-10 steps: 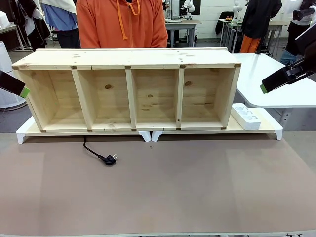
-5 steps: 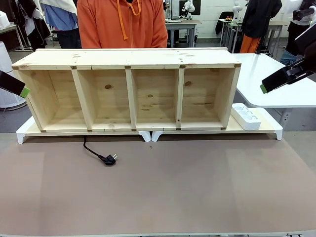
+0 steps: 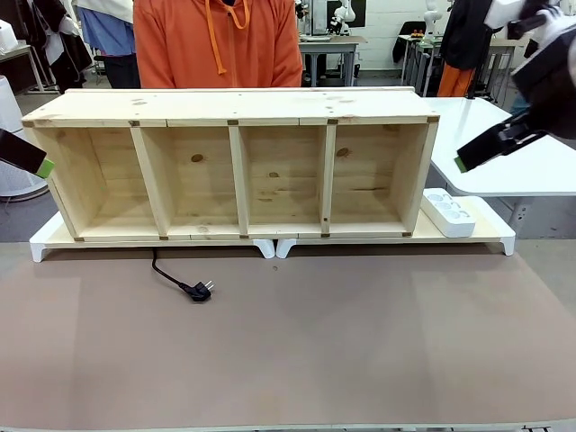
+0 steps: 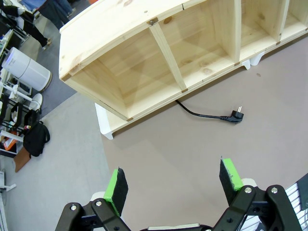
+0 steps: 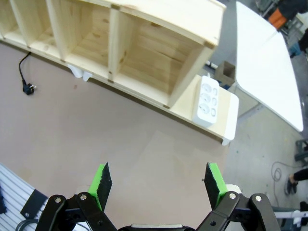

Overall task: Perform cable management.
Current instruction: When the cord part of the Power Cable appears at the lower middle area of the table and stops, grasp the cord part of the Power Cable.

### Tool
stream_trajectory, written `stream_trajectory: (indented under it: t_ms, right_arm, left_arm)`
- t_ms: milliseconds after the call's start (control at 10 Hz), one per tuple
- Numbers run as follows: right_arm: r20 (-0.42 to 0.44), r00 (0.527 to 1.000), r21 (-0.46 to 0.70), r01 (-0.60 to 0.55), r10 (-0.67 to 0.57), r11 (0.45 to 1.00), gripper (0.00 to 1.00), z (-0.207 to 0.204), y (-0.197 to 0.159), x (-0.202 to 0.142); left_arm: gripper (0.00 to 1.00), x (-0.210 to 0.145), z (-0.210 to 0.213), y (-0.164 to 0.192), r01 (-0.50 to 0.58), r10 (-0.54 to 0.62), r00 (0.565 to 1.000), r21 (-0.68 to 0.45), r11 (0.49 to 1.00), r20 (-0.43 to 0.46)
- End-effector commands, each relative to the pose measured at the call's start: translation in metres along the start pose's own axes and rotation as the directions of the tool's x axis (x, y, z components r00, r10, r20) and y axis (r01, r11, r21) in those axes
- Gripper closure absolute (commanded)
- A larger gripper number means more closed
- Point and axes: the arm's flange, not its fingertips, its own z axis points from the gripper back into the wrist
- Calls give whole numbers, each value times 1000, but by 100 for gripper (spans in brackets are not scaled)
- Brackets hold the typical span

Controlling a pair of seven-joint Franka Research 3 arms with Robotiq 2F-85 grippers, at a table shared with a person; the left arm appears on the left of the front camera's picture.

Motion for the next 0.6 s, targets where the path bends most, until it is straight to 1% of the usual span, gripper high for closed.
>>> stream_trajectory:
  t_ms: [0, 300, 500]
  right_arm:
    - [-5, 999, 45, -50, 51, 998, 0, -11, 22, 23]
    - [-18, 994, 98, -110, 112, 989, 0, -35, 67, 45]
    - [-9, 988, 134, -150, 152, 980, 0, -51, 98, 57]
  left_arm:
    - [0, 2, -2, 0, 6, -6, 1000, 2, 1000, 7]
    - [0, 2, -2, 0, 6, -6, 1000, 2, 1000, 7]
    - [0, 2, -2, 0, 6, -6, 1000, 2, 1000, 7]
